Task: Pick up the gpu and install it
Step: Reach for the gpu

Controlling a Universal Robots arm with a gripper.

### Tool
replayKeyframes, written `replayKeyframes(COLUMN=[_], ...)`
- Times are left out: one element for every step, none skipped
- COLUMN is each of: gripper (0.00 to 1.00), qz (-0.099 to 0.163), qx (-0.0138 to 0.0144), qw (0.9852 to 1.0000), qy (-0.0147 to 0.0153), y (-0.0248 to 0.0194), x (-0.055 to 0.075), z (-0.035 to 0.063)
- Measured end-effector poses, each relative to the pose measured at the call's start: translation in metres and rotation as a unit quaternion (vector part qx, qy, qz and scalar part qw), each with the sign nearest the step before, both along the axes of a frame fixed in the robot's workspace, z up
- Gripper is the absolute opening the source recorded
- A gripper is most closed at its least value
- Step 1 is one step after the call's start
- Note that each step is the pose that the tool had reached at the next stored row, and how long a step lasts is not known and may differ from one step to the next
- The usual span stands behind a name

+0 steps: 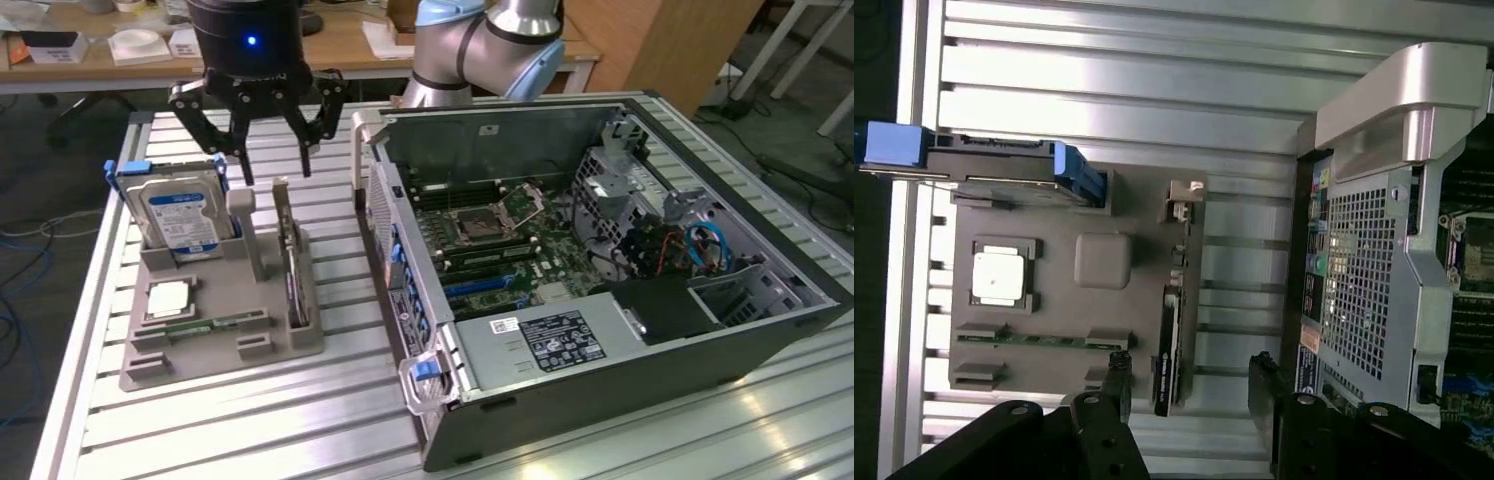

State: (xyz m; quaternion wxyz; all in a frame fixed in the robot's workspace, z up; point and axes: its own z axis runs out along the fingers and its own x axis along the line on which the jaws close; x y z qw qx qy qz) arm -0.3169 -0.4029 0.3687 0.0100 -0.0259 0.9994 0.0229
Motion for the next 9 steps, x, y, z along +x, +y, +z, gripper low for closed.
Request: replayKeyframes(gripper=[0.59,0.59,0.59,0.59,0.59,0.59,0.59,0.59,0.59], qz=[0.0,0.0,0.0,0.0,0.0,0.0,-0.001,-0.002,-0.003], qx=[0.0,0.0,0.0,0.0,0.0,0.0,-0.0001,-0.0001,-0.0002], qw=[1.0,1.0,1.0,1.0,1.0,1.0,1.0,1.0,1.0], qy=[0.0001,0.0,0.0,0.0,0.0,0.0,0.0,0.0,0.0001], y=[-0.0006,-0.0013,-0.002,-0.0027,-0.0034,-0.0038,-0.0041,-0.0045,-0.0049], x=[0.0,0.0,0.0,0.0,0.0,0.0,0.0,-0.001,-0.001], z=[-0.0018,-0.0037,-0.0055,-0.0073,-0.0091,-0.0109,-0.0127,-0.0146,-0.0164])
